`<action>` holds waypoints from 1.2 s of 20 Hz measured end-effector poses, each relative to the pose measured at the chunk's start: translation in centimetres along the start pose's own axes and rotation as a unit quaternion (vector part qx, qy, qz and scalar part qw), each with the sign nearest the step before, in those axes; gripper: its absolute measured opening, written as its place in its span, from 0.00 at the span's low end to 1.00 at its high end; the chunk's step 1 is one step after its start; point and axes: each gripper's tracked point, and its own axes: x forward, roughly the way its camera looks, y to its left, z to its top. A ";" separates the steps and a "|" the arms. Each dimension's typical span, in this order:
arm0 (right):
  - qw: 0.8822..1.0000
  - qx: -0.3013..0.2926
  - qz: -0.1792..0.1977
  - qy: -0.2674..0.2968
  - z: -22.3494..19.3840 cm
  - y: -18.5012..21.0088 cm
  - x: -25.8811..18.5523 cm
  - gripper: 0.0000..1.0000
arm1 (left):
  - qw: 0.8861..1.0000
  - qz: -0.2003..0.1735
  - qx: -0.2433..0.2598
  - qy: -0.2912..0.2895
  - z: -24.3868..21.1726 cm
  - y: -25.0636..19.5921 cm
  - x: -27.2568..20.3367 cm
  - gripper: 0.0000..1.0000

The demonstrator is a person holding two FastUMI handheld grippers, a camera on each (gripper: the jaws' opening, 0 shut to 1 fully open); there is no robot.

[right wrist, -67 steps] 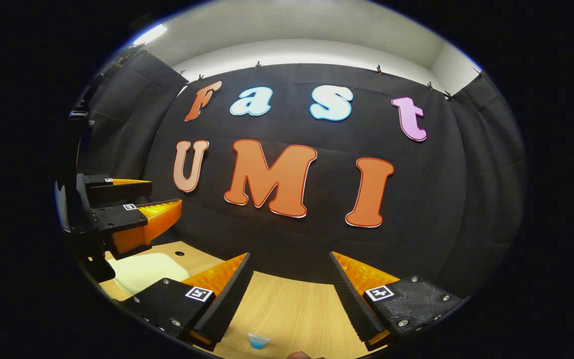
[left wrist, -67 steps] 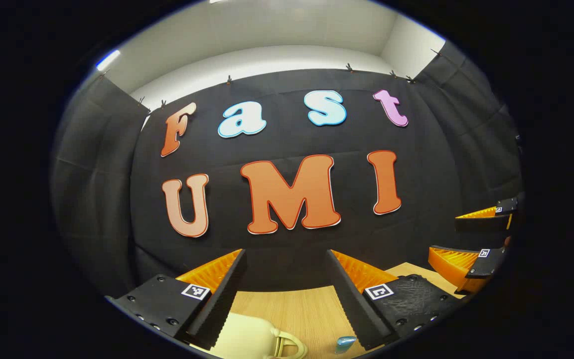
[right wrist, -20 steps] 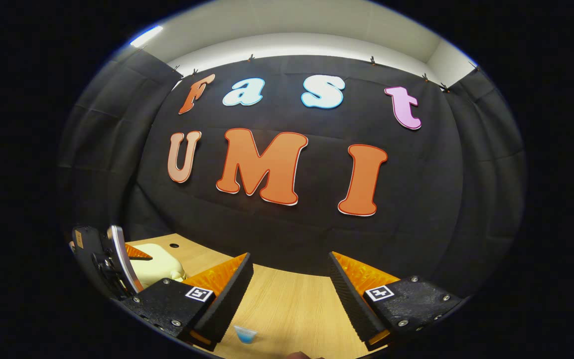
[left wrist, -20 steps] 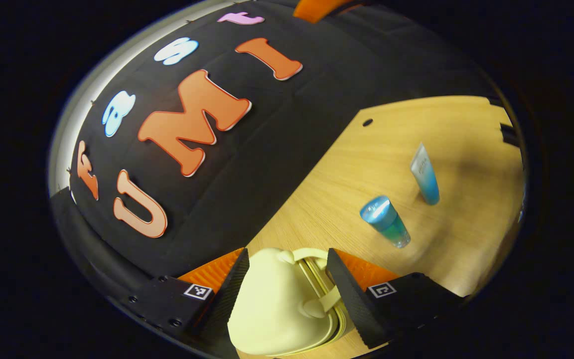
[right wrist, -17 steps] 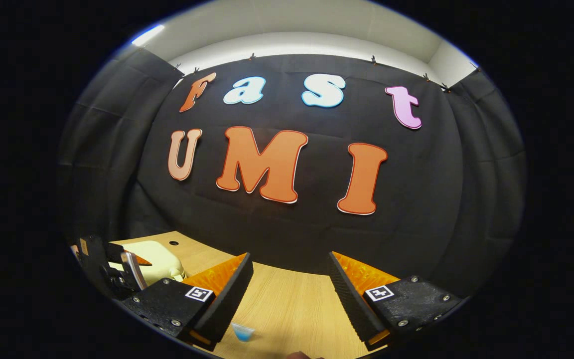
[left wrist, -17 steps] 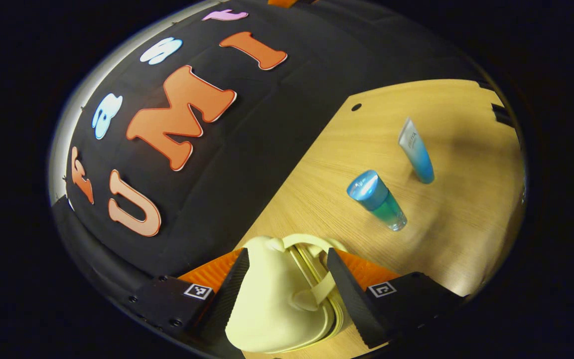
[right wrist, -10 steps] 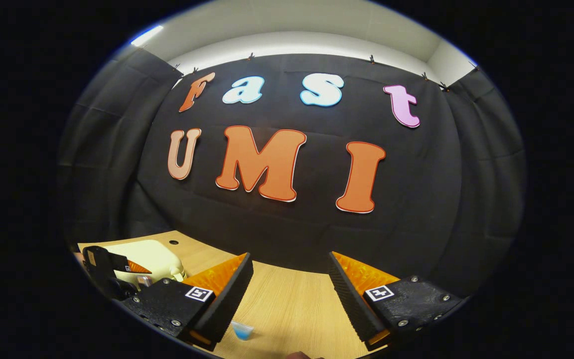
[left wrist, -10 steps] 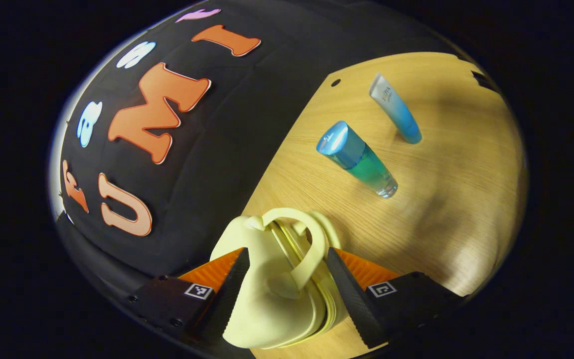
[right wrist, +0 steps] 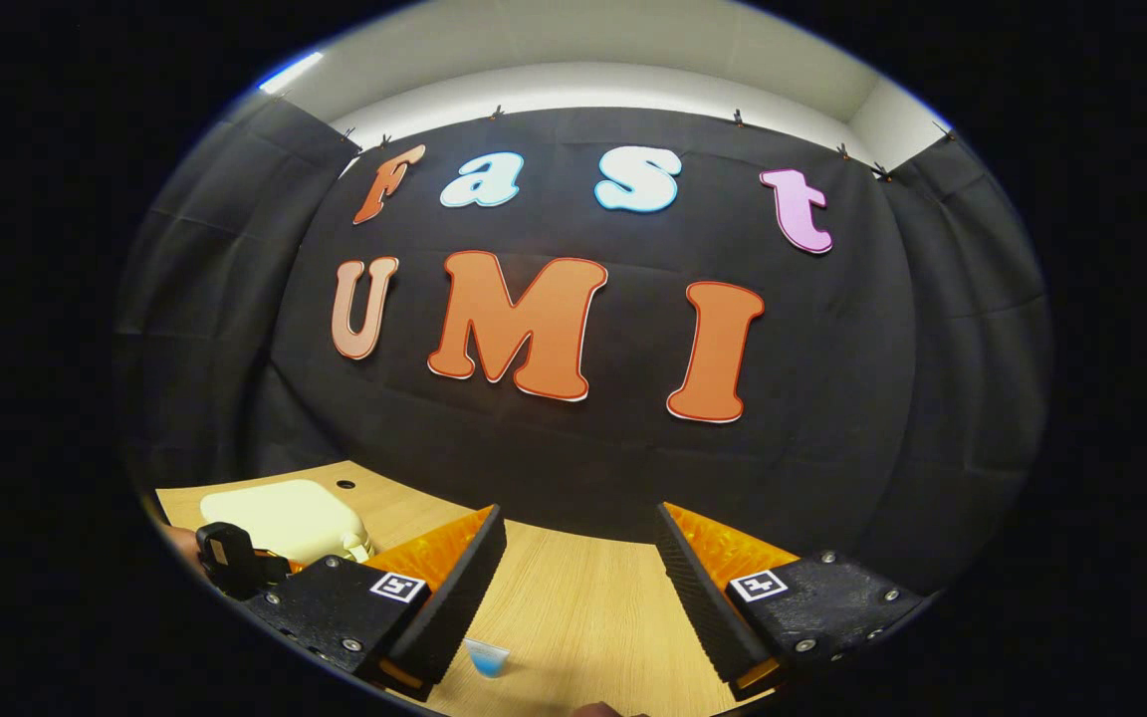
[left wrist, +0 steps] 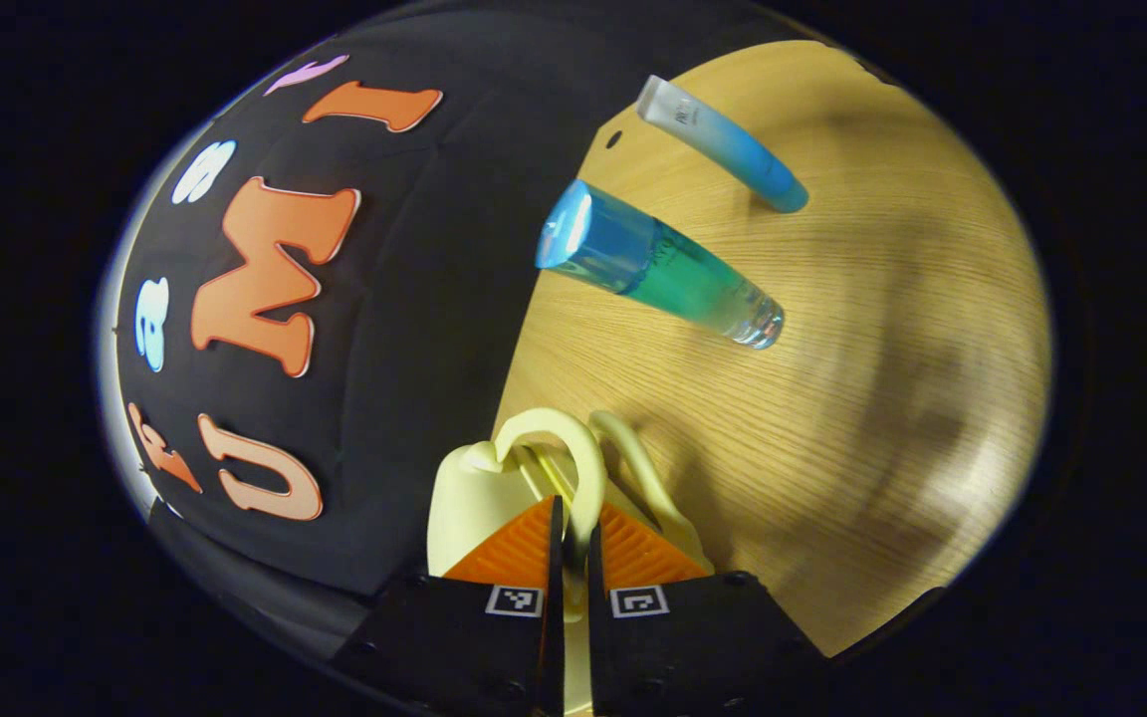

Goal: First open the suitcase, pack the skin care products into it, and then close the suitcase.

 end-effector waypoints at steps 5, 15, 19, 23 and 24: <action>1.000 -0.001 -0.017 0.013 -0.7 0.0 0.1 0.95 | 0.990 -0.005 -0.141 -0.020 0.4 2.8 -1.3 0.10; 0.999 -0.030 -0.012 0.023 -0.3 4.1 2.6 0.95 | 0.909 0.057 -0.410 -0.039 -3.8 13.3 -4.2 0.10; 0.999 -0.019 -0.014 0.032 -0.3 5.6 3.7 0.95 | 0.882 0.088 -0.461 -0.043 -6.0 15.9 -4.7 0.10; 0.999 -0.019 -0.014 0.036 0.0 7.3 4.6 0.95 | 0.863 0.127 -0.489 -0.024 -9.6 18.2 -4.8 0.10; 0.999 -0.021 -0.014 0.036 0.1 7.8 4.8 0.95 | 0.861 0.136 -0.490 -0.019 -10.6 18.7 -4.9 0.10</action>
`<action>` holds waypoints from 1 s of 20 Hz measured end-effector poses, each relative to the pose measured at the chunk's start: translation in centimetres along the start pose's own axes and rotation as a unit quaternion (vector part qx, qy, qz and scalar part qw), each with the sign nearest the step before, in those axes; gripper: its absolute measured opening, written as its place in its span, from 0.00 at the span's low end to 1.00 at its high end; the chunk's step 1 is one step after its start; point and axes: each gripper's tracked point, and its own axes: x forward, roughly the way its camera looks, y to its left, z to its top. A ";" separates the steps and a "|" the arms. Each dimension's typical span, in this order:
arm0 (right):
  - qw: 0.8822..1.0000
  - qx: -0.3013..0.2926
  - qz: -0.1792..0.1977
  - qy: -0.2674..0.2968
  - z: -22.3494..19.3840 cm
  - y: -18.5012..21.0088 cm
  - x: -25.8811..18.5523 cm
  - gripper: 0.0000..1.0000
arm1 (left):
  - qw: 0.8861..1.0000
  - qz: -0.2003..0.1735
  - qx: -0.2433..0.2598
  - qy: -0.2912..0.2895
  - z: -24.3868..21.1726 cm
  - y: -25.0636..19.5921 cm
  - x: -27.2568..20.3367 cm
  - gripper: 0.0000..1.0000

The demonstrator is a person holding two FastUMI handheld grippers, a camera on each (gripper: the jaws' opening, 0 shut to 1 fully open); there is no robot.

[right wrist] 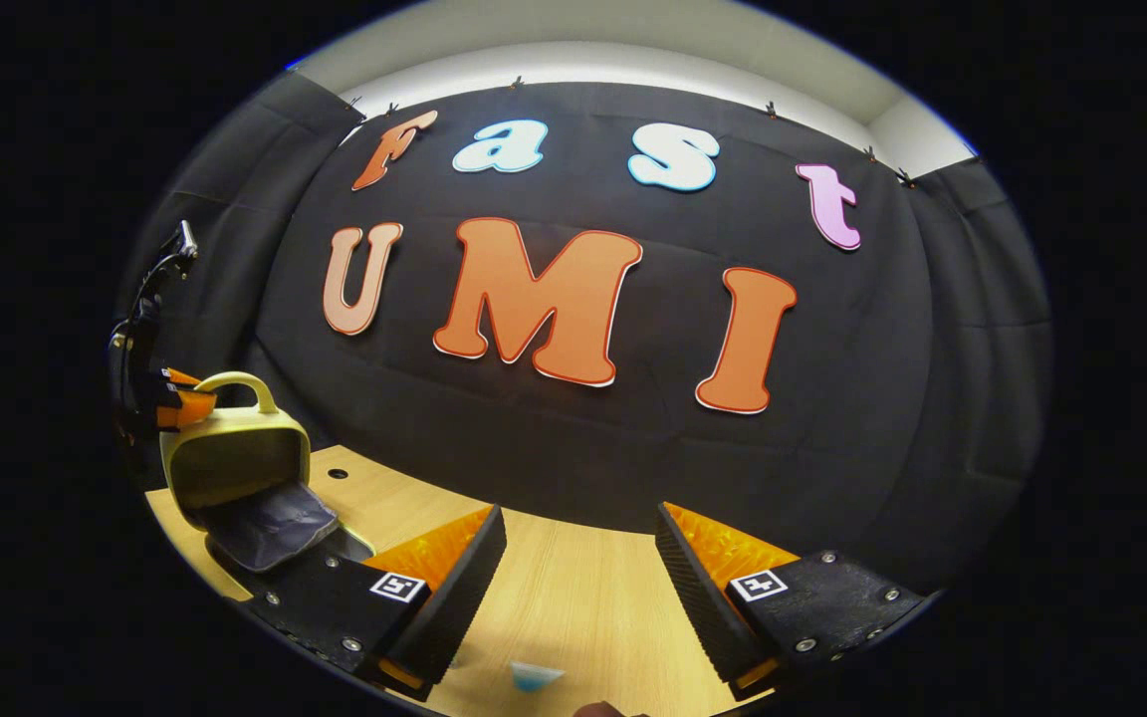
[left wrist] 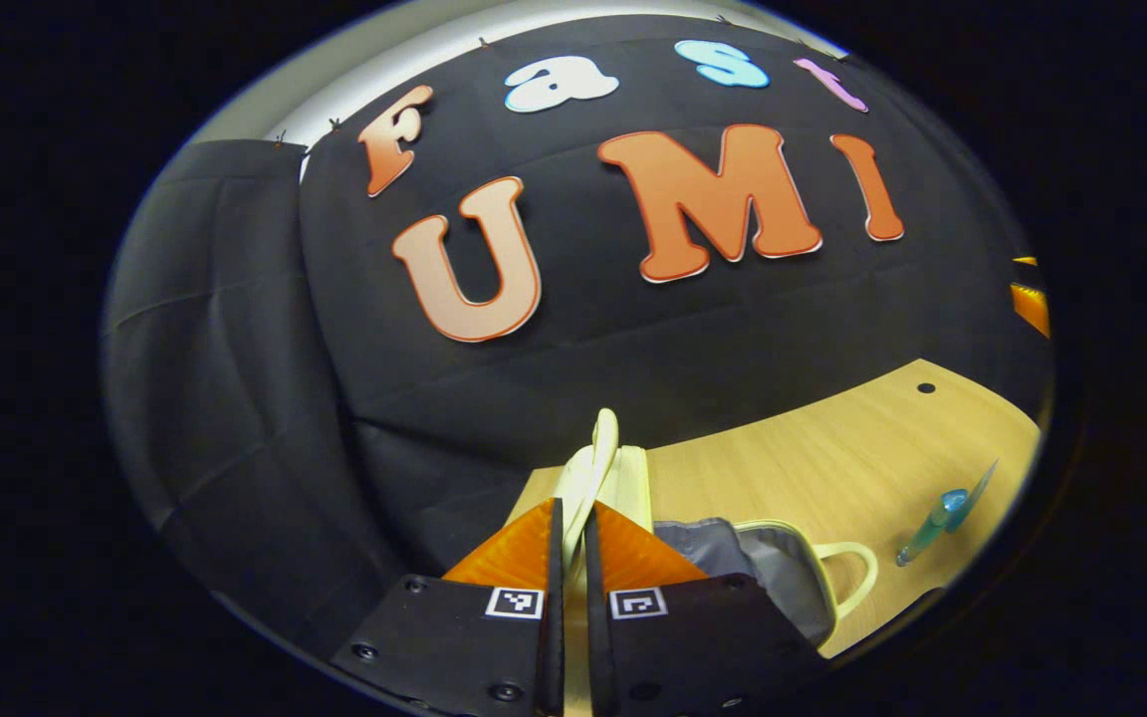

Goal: First open the suitcase, pack the skin care products into it, and then close the suitcase.

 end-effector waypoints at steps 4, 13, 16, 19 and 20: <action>1.000 0.005 0.002 0.007 -0.1 1.5 0.3 0.95 | 1.000 0.026 -0.005 0.009 -1.4 3.8 0.7 0.10; 0.999 0.005 -0.031 0.037 -1.1 3.1 0.0 0.96 | 0.995 0.070 0.008 0.070 -9.0 13.3 4.0 0.10; 0.998 0.006 -0.040 0.037 -0.9 4.1 -0.1 0.95 | 0.990 0.082 0.025 0.111 -12.9 16.2 6.2 0.10; 0.998 0.005 -0.036 0.042 -0.8 6.0 0.1 0.95 | 0.983 0.083 0.038 0.157 -18.0 17.6 7.8 0.10; 0.998 0.000 -0.036 0.041 -0.7 6.4 0.1 0.95 | 0.980 0.082 0.037 0.175 -20.1 18.0 8.2 0.10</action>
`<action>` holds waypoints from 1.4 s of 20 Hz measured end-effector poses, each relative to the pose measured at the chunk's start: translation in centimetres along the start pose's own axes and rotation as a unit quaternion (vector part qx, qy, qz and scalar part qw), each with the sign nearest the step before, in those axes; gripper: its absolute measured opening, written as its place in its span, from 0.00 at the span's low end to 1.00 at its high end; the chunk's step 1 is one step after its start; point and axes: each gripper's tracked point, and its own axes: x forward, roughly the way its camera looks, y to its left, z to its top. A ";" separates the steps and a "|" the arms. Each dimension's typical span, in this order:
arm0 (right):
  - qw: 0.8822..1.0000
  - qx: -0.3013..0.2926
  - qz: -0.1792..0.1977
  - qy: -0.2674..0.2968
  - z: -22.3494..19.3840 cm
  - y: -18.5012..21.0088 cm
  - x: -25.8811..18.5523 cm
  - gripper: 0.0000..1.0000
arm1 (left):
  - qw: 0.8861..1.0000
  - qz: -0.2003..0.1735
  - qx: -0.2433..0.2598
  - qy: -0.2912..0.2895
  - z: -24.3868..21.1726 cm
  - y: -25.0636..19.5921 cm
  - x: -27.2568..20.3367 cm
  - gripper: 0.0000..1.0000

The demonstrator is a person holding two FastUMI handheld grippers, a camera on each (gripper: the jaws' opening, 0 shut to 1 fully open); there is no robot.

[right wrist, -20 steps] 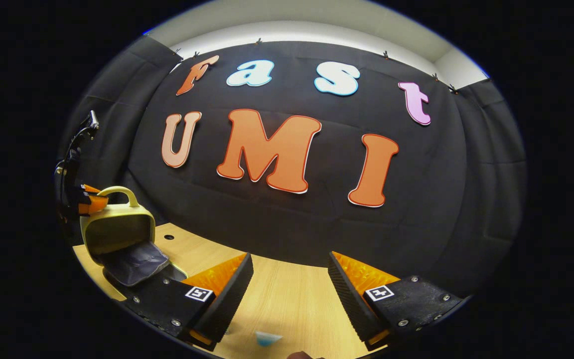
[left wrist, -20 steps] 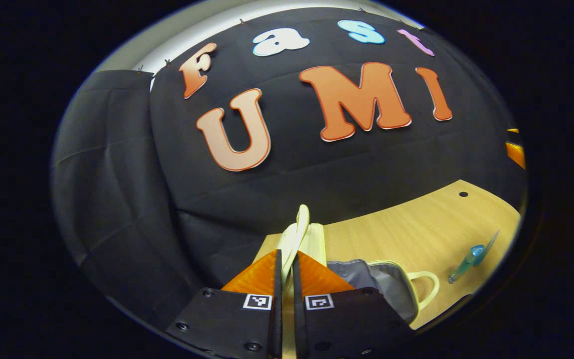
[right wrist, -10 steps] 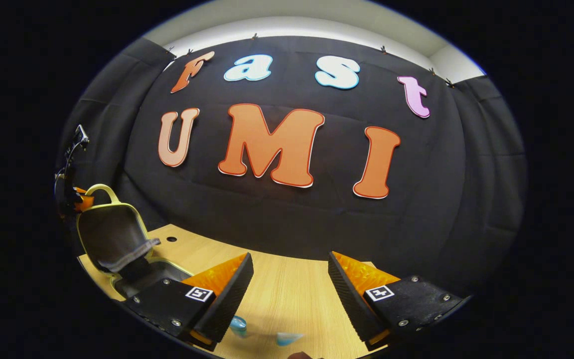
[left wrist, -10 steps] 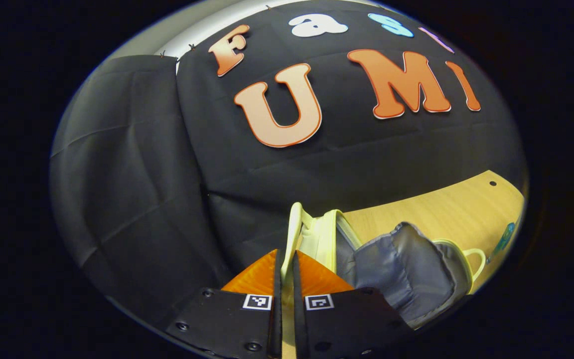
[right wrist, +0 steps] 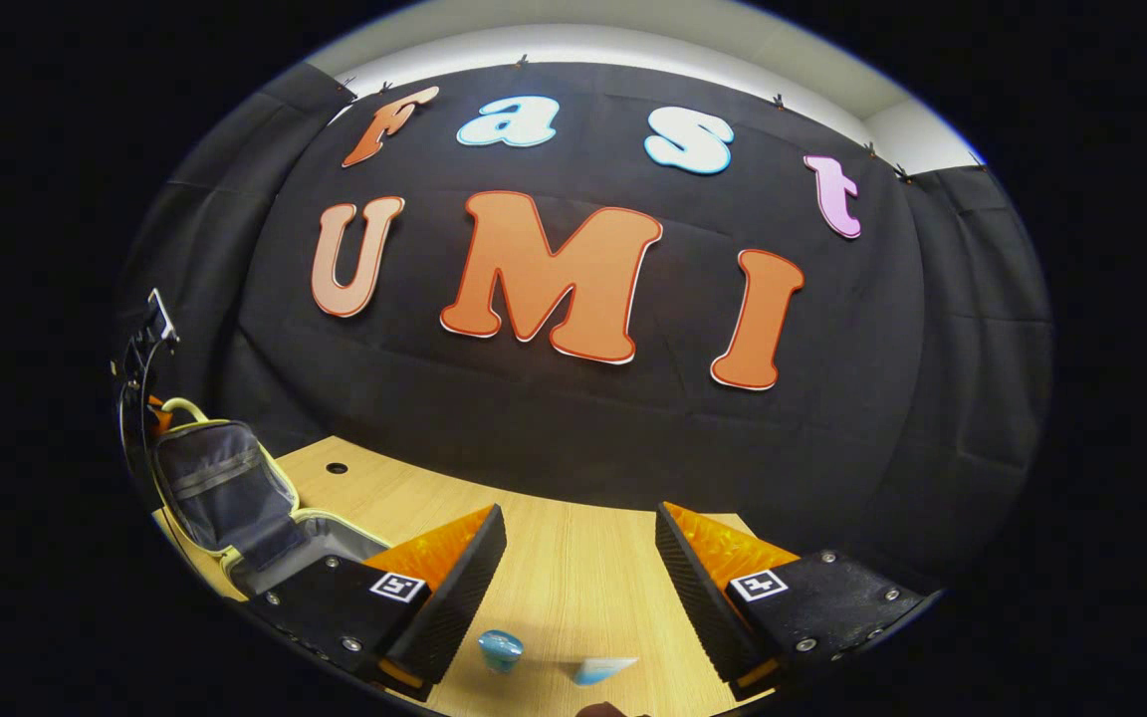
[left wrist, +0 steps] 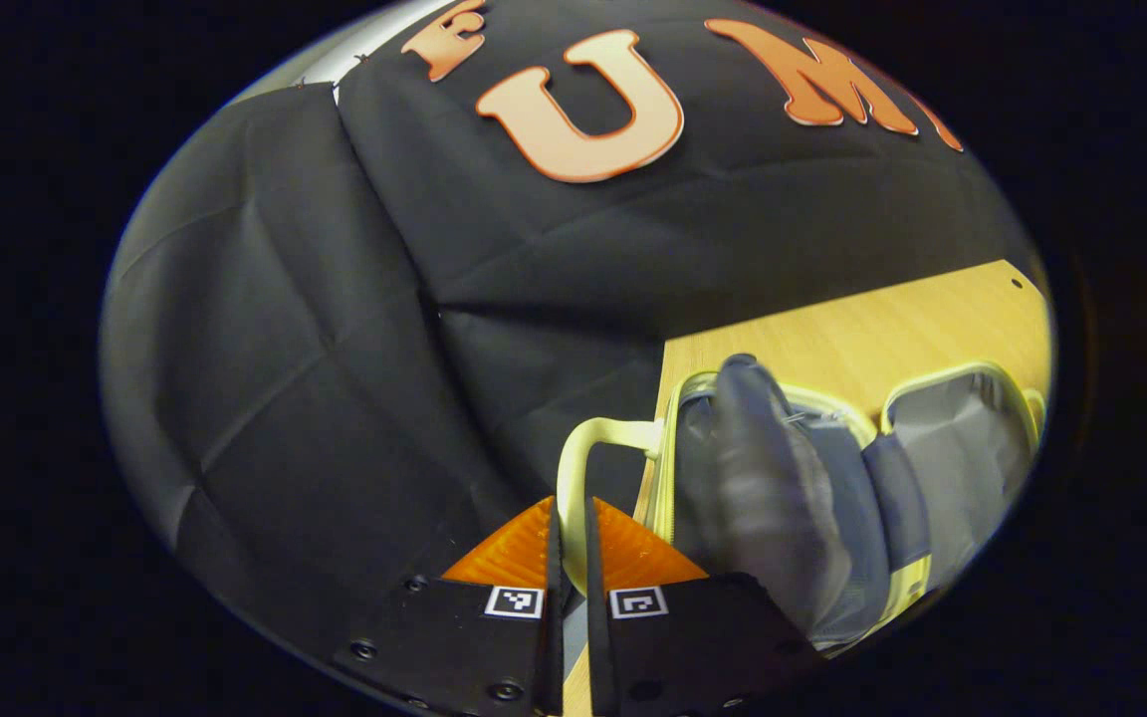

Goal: First open the suitcase, pack the skin care products into it, and then close the suitcase.

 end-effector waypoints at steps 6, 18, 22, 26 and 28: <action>1.000 0.002 -0.004 0.002 0.4 0.5 -0.2 0.95 | 0.997 -0.022 0.010 0.076 -7.1 -0.8 4.0 0.11; 1.000 0.003 -0.022 0.014 -1.7 -3.3 -2.0 0.95 | 0.998 -0.047 0.007 -0.043 1.3 -7.2 -2.3 0.79; 1.000 0.006 -0.007 0.019 -3.0 -3.7 -2.9 0.96 | 0.989 -0.079 0.006 -0.123 8.4 -12.0 -8.3 0.96; 1.000 0.013 0.012 0.022 -4.2 -4.3 -3.5 0.95 | 0.977 -0.124 0.005 -0.174 11.7 -18.1 -14.4 0.97; 0.999 0.016 0.020 0.025 -4.9 -5.0 -3.6 0.95 | 0.971 -0.150 -0.001 -0.187 12.8 -21.3 -16.5 0.97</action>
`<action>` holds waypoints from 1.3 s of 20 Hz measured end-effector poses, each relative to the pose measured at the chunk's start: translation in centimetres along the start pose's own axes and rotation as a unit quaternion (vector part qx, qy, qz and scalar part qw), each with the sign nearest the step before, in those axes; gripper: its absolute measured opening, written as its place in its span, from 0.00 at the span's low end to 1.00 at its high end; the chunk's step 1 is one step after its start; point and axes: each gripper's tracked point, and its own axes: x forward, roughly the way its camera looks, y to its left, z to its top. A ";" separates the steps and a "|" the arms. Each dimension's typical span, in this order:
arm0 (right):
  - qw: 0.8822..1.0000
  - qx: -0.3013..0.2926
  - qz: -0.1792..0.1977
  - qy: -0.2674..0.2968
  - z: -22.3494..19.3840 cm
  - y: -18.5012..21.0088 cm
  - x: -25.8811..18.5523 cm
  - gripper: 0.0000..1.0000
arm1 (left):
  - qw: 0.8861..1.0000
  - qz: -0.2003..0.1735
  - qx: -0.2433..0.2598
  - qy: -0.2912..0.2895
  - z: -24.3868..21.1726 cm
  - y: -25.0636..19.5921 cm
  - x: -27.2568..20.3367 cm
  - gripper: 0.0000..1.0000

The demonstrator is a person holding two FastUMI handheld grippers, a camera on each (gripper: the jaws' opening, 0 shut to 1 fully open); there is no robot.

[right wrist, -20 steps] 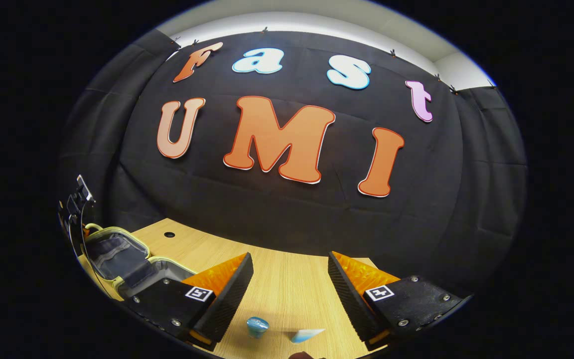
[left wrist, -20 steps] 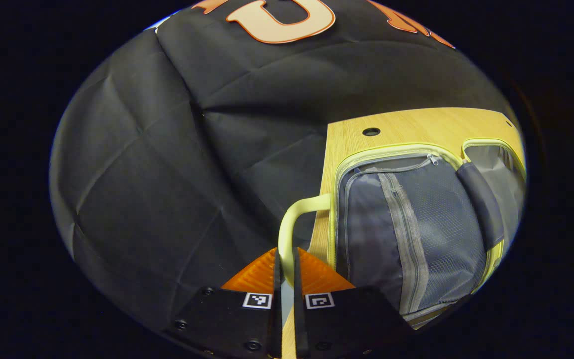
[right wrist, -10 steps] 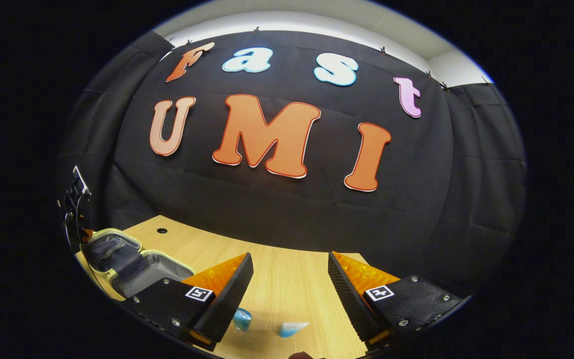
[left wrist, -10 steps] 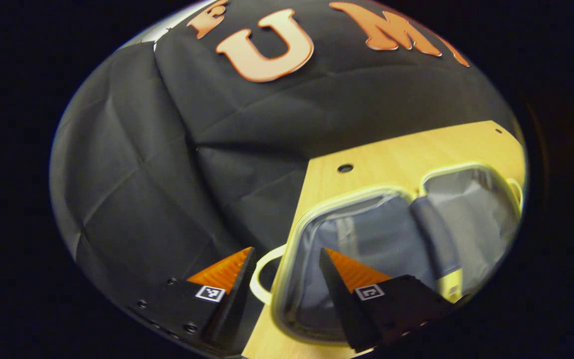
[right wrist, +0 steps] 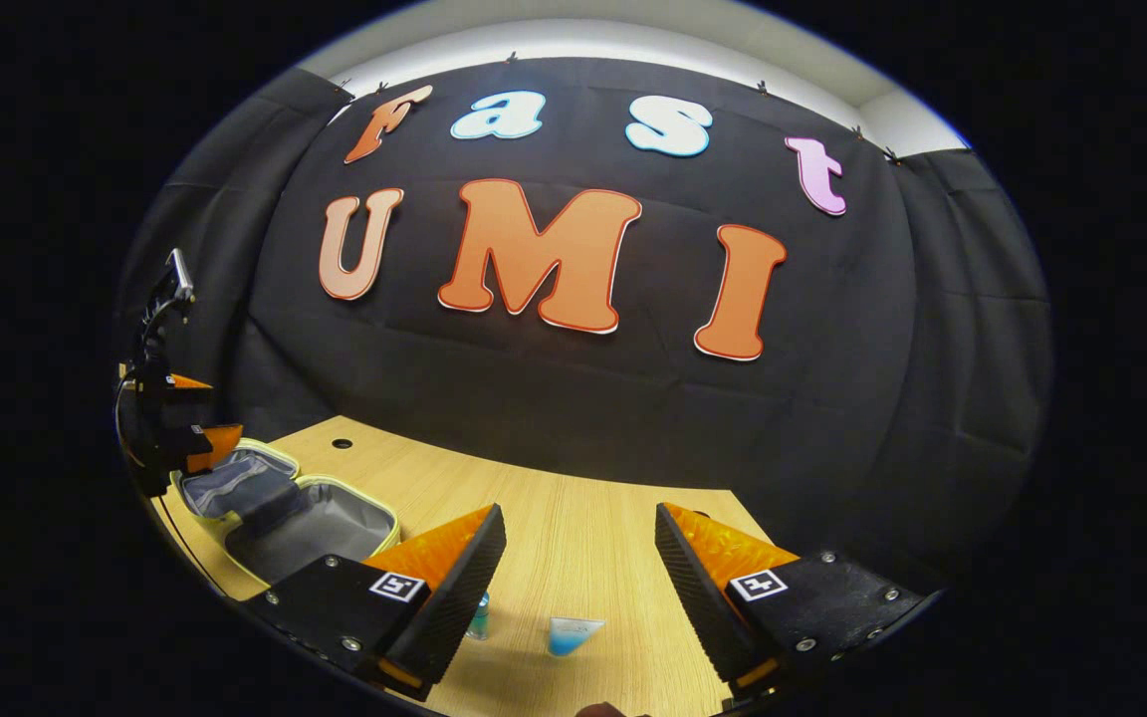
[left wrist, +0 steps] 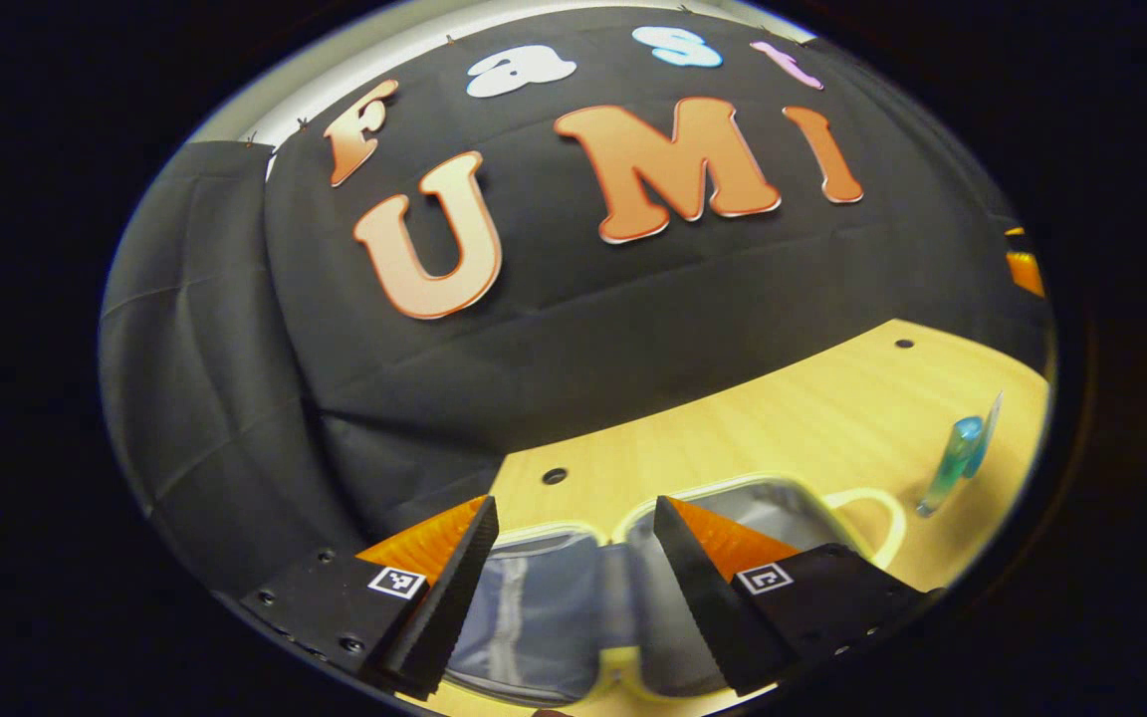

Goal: First open the suitcase, pack the skin care products into it, and then close the suitcase.

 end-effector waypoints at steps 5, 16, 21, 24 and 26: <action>1.000 -0.002 0.019 0.006 -1.6 -1.9 0.0 0.96 | 0.998 -0.055 -0.017 -0.007 1.4 -9.6 -2.0 0.98; 0.995 0.003 0.091 0.029 -5.6 -4.4 0.2 0.96 | 0.991 -0.126 -0.030 0.009 -0.1 -26.1 -4.7 0.98; 0.993 -0.005 0.107 0.043 -7.7 -4.3 0.7 0.96 | 0.986 -0.164 -0.028 0.024 -2.5 -32.2 -4.1 0.98; 0.992 -0.015 0.117 0.047 -8.6 -4.4 0.8 0.96 | 0.984 -0.173 -0.034 0.040 -4.6 -34.7 -2.4 0.95; 0.992 -0.014 0.119 0.048 -9.1 -4.8 1.1 0.95 | 0.982 -0.173 -0.042 0.057 -5.8 -35.7 -0.8 0.88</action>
